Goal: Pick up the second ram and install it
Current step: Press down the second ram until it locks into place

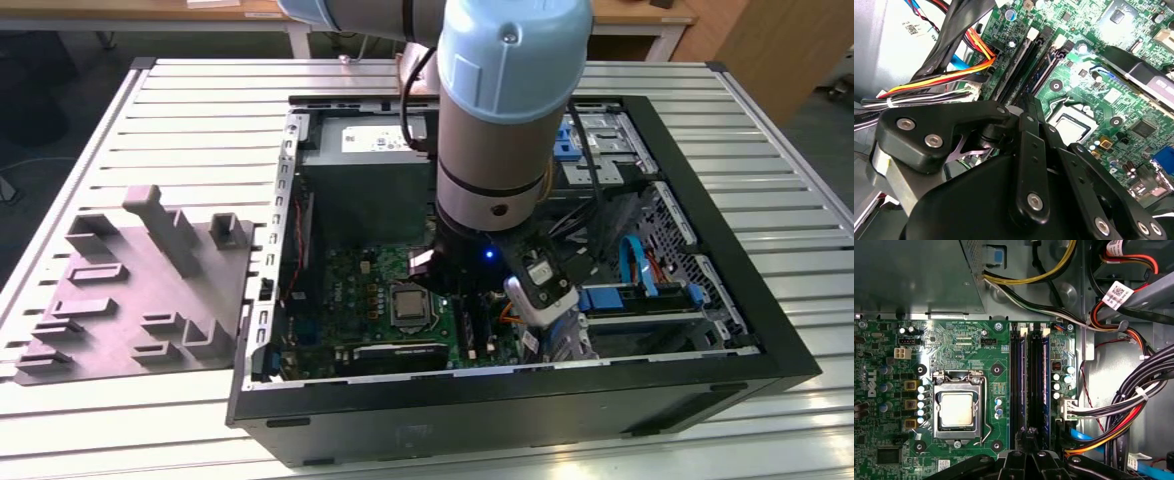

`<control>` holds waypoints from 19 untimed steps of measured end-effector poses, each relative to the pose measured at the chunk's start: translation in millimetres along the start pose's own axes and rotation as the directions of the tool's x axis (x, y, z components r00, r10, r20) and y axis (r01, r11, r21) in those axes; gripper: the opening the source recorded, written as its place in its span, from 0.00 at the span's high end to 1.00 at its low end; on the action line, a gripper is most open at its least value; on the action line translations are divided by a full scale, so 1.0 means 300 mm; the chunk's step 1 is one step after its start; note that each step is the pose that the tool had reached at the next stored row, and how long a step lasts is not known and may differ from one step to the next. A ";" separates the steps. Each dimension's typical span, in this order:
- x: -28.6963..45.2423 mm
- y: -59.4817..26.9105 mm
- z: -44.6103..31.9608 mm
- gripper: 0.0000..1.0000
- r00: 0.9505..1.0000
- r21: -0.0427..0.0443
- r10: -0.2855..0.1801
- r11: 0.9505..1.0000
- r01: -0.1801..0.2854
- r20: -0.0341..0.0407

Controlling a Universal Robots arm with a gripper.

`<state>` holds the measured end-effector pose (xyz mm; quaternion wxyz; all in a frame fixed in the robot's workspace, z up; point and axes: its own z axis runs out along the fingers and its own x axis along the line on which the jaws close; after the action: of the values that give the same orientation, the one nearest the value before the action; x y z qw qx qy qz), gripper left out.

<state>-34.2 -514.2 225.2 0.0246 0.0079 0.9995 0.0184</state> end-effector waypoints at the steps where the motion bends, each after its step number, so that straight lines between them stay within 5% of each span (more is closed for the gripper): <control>1: 0.000 0.000 0.001 0.90 1.000 0.000 0.000 1.000 0.000 0.000; 19: 0.001 -0.001 0.012 0.90 1.000 0.000 0.000 1.000 0.000 0.000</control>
<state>-34.3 -514.3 221.7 0.0246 0.0080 0.9995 0.0186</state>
